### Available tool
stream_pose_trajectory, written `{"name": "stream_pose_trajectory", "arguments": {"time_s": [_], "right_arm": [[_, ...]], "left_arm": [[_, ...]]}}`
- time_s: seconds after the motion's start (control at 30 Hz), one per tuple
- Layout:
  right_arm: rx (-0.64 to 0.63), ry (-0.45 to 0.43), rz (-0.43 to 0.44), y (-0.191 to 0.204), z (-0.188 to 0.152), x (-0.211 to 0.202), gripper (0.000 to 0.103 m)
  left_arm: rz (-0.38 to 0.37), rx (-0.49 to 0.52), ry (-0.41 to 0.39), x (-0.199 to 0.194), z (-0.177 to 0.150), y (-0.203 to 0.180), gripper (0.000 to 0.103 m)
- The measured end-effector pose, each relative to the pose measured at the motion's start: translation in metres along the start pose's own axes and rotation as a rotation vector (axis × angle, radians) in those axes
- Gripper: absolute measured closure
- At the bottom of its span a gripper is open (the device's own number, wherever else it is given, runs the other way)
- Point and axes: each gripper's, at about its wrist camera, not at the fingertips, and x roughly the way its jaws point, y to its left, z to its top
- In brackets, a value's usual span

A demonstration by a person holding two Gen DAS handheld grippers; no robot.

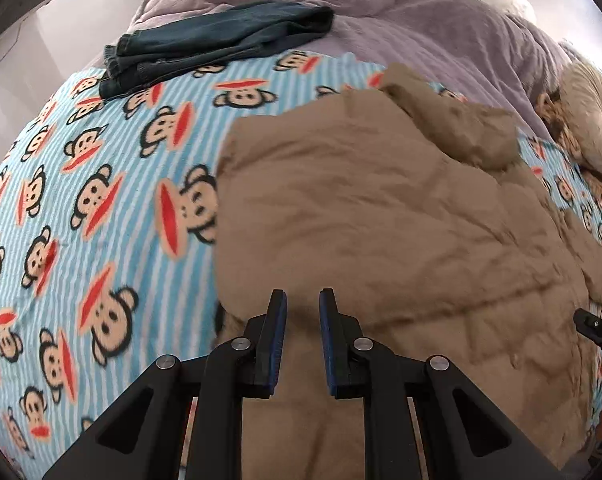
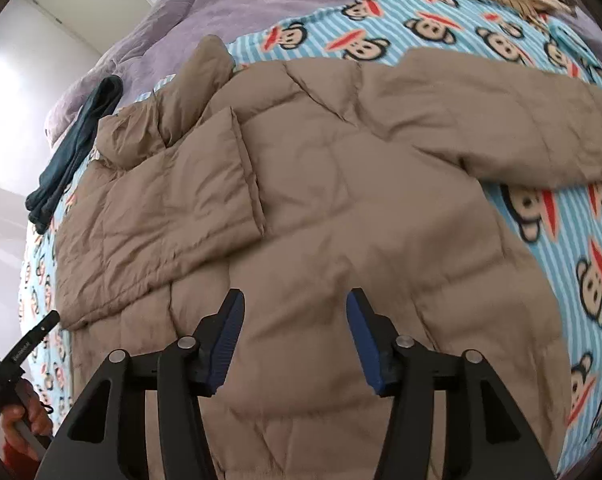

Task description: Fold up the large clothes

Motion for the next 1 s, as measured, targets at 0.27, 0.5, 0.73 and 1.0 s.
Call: {"name": "stream_pose_trajectory", "arguments": {"time_s": [0.27, 0.5, 0.73, 1.0], "right_arm": [[0.058, 0.021, 0.057, -0.024, -0.021, -0.023, 0.037], [0.074, 0.038, 0.108, -0.04, -0.035, -0.039, 0.023], [0.094, 0.058, 0.149, -0.061, -0.036, -0.041, 0.022], [0.129, 0.015, 0.171, -0.104, -0.018, -0.052, 0.009]], "left_arm": [[-0.013, 0.06, 0.016, -0.033, -0.025, -0.055, 0.084], [-0.001, 0.112, -0.049, -0.056, -0.043, -0.097, 0.0], [-0.006, 0.127, -0.006, -0.051, -0.05, -0.138, 0.0], [-0.001, 0.154, 0.018, -0.041, -0.053, -0.184, 0.0]]}}
